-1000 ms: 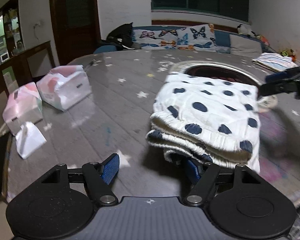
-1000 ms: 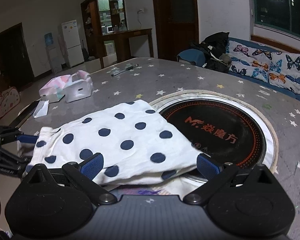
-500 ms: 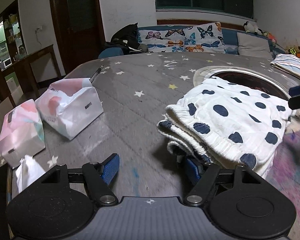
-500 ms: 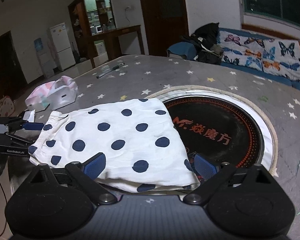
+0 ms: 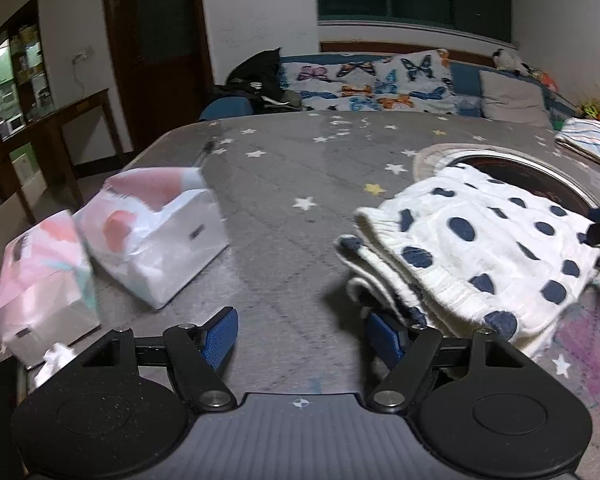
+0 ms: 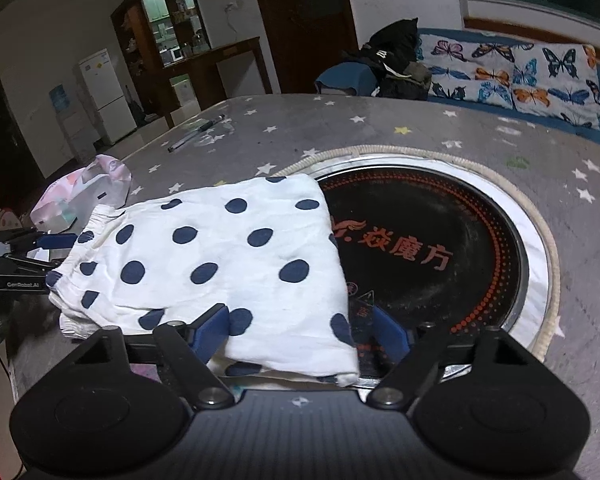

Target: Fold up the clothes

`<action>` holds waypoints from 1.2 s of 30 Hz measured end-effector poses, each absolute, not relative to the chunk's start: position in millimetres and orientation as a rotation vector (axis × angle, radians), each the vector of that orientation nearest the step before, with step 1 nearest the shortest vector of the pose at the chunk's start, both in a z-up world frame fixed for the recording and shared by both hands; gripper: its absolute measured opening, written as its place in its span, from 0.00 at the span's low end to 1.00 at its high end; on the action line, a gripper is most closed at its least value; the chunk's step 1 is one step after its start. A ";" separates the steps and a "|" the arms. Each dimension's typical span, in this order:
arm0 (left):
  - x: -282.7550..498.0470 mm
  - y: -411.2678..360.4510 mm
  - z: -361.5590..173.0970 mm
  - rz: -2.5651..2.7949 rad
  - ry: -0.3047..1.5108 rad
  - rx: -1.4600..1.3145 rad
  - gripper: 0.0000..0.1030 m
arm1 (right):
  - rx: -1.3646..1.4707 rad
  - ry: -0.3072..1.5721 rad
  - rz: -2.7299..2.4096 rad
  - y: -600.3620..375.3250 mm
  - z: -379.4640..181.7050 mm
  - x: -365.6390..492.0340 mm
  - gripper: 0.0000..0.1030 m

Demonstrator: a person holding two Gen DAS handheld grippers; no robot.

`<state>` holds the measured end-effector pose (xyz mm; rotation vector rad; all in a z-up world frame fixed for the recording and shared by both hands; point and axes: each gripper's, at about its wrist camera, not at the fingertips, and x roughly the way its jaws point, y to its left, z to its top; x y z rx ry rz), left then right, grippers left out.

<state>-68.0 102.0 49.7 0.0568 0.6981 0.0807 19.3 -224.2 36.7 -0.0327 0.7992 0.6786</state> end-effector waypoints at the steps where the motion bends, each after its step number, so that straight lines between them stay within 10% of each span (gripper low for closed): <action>1: -69.2 105.6 49.8 0.094 0.700 0.052 0.71 | -0.031 0.803 0.680 -223.9 35.2 20.0 0.74; 21: -75.3 95.0 71.8 -0.018 0.677 -0.210 0.71 | 0.031 0.828 0.672 -235.9 31.6 16.0 0.21; 36: -66.1 87.2 60.1 -0.076 0.717 -0.281 0.62 | 0.031 0.790 0.651 -245.6 38.4 -8.4 0.13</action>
